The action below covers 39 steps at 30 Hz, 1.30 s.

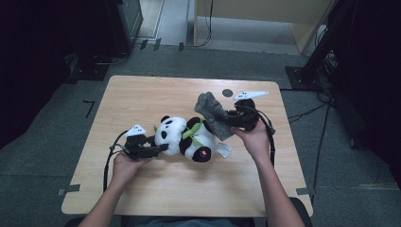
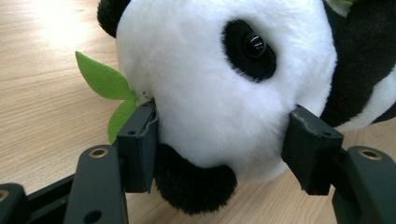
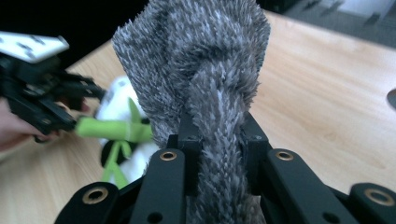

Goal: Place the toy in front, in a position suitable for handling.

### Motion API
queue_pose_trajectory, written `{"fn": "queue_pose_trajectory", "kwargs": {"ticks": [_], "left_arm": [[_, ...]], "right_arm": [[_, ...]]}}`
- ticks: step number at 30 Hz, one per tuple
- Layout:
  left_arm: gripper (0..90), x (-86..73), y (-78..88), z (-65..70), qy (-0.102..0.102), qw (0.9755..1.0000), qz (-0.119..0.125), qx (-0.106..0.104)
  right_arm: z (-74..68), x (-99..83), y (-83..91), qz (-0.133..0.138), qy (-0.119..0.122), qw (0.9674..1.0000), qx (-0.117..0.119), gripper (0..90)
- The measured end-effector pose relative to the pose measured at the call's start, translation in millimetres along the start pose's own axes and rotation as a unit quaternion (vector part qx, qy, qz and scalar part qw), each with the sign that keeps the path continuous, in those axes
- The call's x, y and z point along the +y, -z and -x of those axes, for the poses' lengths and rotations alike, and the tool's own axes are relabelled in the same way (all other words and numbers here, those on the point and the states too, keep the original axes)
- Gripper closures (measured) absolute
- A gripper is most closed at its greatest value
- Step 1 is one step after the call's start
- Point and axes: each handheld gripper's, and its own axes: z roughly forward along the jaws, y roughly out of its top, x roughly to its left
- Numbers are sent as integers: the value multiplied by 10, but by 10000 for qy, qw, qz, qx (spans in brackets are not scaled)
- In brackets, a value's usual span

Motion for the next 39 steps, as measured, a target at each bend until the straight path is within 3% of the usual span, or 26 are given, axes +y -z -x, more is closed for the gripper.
{"fn": "queue_pose_trajectory", "kwargs": {"ticks": [3, 7, 14, 18, 25, 34, 39], "left_arm": [[352, 0, -2, 2, -42, 10000, 2, 17], [353, 8, -4, 9, -63, 10000, -5, 40], [353, 6, -5, -1, -57, 10000, -7, 4], [353, 0, -5, -8, -36, 10000, 4, -19], [353, -7, -4, -18, -44, 10000, -2, -37], [354, 14, -4, -25, -40, 9999, -58, -75], [354, 25, -6, -28, -5, 9999, -77, -88]], "right_arm": [[46, -52, -125, -253, -25, 9996, -106, 762], [119, -162, -184, -205, -112, 9997, -75, 763], [219, -287, -145, -175, -291, 9994, -57, 762], [267, -354, -134, -249, -244, 9992, -185, 764], [366, -490, -119, -429, -441, 9975, -357, 765], [458, -624, 25, -434, -737, 9948, -544, 763], [411, -591, 183, -167, -814, 9954, -480, 764]]}}
